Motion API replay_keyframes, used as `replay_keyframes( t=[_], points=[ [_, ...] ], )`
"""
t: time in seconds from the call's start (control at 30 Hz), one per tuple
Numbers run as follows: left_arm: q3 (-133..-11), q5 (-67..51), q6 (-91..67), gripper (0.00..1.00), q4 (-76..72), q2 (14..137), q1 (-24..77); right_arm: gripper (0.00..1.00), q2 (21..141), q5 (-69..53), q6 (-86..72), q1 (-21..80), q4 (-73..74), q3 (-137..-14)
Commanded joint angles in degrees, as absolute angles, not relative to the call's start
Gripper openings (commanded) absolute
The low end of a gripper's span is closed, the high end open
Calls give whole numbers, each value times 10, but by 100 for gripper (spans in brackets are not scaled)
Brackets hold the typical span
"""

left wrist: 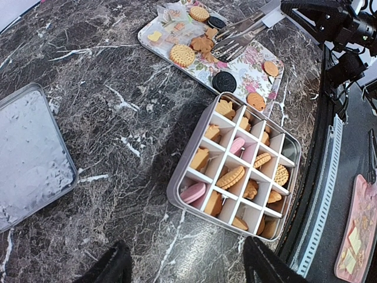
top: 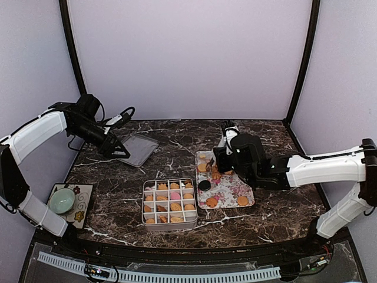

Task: Pack the cookies
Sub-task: Pick up the fake cookies from the empty pocket of the box.

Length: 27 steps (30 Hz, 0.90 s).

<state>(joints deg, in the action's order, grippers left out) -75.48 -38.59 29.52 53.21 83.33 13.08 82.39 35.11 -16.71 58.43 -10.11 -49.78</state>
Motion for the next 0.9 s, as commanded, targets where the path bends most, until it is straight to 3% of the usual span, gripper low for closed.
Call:
replay_keyframes(
  t=[0.0, 0.87],
  points=[
    [-744, -392, 301, 66, 538, 817, 131, 40, 828, 393, -177, 597, -148, -491],
    [-742, -388, 308, 64, 542, 815, 130, 40, 878, 417, -209, 600, -160, -470]
  ],
)
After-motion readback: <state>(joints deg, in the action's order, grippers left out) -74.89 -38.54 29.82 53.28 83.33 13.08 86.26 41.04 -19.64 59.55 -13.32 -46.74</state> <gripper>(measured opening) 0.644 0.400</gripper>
